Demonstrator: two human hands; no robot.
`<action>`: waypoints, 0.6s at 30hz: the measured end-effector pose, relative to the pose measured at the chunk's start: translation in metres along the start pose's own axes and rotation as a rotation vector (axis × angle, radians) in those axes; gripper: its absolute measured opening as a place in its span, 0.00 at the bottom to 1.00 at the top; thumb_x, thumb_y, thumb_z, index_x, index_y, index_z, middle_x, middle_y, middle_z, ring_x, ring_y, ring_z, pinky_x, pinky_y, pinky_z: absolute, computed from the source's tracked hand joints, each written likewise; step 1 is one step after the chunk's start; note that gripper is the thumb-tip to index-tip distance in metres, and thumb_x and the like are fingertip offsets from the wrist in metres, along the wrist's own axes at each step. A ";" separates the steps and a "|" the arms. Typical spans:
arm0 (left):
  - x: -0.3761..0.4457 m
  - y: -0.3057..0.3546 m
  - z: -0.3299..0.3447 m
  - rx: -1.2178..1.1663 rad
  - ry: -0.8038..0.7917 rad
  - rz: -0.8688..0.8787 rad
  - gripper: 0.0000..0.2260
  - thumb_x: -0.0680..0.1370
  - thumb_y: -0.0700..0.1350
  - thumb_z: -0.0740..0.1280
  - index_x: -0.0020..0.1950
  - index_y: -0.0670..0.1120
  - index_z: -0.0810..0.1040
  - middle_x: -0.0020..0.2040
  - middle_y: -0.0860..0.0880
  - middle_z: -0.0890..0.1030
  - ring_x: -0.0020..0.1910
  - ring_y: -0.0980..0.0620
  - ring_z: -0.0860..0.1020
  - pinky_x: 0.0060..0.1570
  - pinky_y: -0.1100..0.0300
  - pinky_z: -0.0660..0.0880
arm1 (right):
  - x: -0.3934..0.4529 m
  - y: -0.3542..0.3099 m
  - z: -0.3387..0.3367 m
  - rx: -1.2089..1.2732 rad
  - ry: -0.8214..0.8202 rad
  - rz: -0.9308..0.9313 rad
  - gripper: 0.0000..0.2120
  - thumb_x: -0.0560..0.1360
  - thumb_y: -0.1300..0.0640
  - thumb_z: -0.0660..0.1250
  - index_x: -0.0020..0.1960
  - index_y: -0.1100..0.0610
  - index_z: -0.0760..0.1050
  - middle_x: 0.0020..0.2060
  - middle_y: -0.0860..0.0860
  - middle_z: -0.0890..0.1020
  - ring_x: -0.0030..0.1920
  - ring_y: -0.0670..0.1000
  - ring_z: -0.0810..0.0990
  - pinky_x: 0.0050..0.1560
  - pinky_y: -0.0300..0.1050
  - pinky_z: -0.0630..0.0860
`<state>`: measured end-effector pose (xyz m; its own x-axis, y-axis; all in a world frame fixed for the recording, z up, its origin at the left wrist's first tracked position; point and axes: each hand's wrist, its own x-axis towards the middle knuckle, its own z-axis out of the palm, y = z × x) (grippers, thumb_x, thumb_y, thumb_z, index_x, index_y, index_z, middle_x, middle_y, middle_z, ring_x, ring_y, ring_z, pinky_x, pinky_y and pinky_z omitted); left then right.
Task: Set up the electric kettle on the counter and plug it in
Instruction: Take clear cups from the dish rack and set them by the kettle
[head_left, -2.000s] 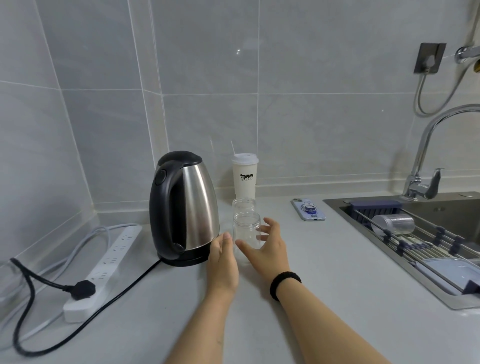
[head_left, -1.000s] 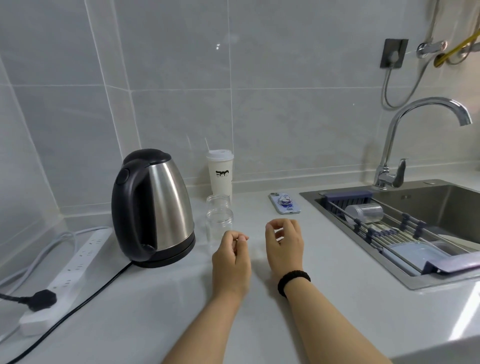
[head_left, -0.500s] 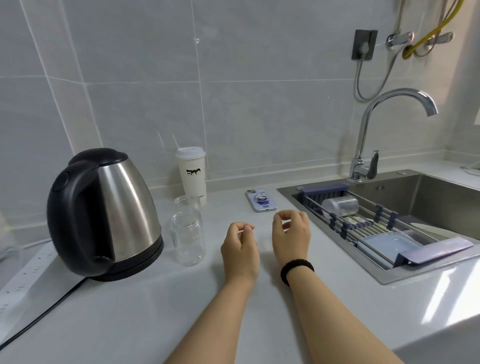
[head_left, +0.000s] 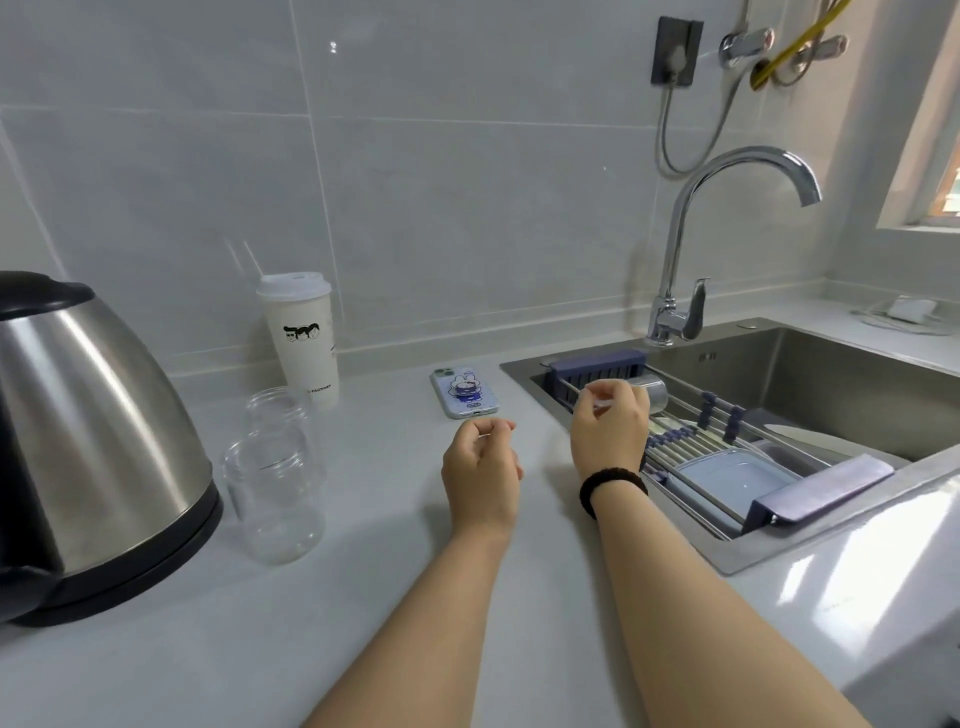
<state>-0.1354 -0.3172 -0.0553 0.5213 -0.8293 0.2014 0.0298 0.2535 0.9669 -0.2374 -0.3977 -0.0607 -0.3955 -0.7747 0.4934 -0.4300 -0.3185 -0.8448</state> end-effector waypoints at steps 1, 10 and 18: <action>0.001 0.000 0.005 -0.017 -0.022 -0.005 0.05 0.78 0.39 0.63 0.45 0.40 0.78 0.19 0.54 0.70 0.22 0.60 0.69 0.25 0.71 0.66 | 0.005 0.003 -0.001 -0.024 0.005 -0.011 0.05 0.77 0.60 0.63 0.51 0.60 0.76 0.53 0.53 0.73 0.45 0.49 0.73 0.48 0.41 0.71; 0.026 -0.006 0.043 -0.067 -0.173 -0.068 0.05 0.77 0.40 0.66 0.41 0.45 0.76 0.24 0.51 0.72 0.23 0.58 0.68 0.30 0.62 0.65 | 0.046 0.022 0.011 -0.333 0.006 -0.028 0.07 0.77 0.58 0.62 0.51 0.58 0.77 0.54 0.54 0.74 0.50 0.55 0.72 0.55 0.54 0.72; 0.052 -0.016 0.066 -0.075 -0.208 -0.069 0.05 0.77 0.41 0.65 0.41 0.46 0.76 0.21 0.54 0.72 0.23 0.59 0.69 0.33 0.61 0.65 | 0.090 0.045 0.019 -0.585 -0.124 0.091 0.12 0.75 0.58 0.63 0.57 0.59 0.75 0.57 0.56 0.73 0.57 0.60 0.74 0.57 0.54 0.73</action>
<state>-0.1649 -0.3968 -0.0503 0.3286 -0.9288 0.1712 0.1261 0.2227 0.9667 -0.2771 -0.4917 -0.0580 -0.3690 -0.8538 0.3672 -0.7879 0.0778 -0.6108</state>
